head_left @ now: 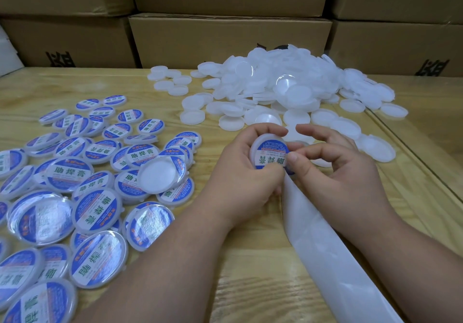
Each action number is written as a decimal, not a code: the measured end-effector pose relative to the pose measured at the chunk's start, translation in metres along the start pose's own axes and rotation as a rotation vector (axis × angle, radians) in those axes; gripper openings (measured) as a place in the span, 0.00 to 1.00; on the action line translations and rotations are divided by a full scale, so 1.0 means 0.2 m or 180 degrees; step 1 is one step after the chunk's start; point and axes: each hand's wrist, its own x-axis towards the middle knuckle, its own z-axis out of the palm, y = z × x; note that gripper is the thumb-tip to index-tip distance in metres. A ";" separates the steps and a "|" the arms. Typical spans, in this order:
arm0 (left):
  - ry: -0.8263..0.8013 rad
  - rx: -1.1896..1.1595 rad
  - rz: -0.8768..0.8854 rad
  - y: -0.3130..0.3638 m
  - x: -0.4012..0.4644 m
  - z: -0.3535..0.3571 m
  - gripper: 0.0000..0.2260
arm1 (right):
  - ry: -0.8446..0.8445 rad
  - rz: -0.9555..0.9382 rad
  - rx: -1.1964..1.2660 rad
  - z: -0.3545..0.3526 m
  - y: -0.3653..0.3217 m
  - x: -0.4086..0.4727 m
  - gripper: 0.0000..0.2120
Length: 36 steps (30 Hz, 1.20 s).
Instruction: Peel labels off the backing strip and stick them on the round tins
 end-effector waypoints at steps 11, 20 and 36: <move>0.0424 0.0038 0.0089 -0.01 0.01 -0.03 0.12 | 0.0443 0.0312 0.0323 0.00 0.01 0.00 0.09; 0.1344 -0.0198 -0.0323 0.01 0.03 -0.03 0.20 | 0.0407 0.0499 0.0323 -0.01 0.03 0.00 0.10; 0.1754 -0.1556 0.0073 0.02 0.06 -0.09 0.10 | 0.0537 0.0692 0.0359 -0.02 0.03 0.00 0.10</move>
